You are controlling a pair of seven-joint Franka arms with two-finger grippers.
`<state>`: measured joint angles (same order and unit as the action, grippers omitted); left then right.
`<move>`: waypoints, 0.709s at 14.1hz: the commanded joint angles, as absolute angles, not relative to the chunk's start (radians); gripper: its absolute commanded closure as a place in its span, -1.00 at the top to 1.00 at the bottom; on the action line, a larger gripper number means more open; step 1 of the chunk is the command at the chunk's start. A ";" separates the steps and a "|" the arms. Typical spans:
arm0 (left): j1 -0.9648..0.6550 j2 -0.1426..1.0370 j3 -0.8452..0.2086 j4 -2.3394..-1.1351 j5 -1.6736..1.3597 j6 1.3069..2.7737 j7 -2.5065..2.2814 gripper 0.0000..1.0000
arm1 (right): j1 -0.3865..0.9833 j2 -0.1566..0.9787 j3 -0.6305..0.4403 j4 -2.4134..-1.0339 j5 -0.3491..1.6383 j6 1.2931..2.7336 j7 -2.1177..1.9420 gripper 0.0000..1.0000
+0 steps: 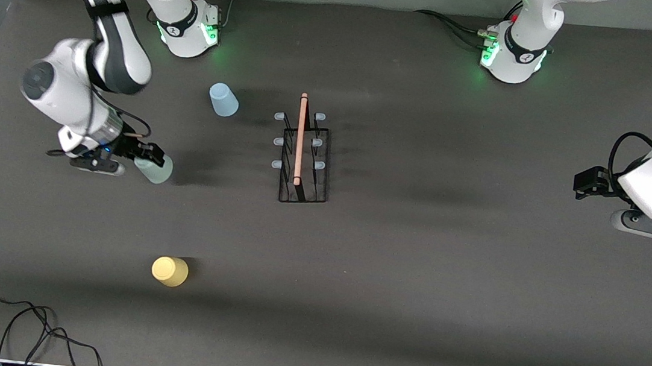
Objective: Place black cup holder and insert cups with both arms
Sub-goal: 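Carry the green cup to the holder and slide it onto a peg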
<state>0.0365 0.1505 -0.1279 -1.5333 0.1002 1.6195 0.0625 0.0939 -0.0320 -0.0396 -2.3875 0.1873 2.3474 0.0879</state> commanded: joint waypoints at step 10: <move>-0.003 0.071 0.012 -1.669 -0.012 1.681 0.071 1.00 | 0.644 -0.087 -0.020 -2.247 0.206 2.203 1.035 -1.00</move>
<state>0.0178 0.1046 -0.0089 -1.6442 -0.0136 1.6826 0.0723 0.6043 -0.1100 -0.0080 -2.2750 0.1933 2.2173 0.9603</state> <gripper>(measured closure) 0.000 0.326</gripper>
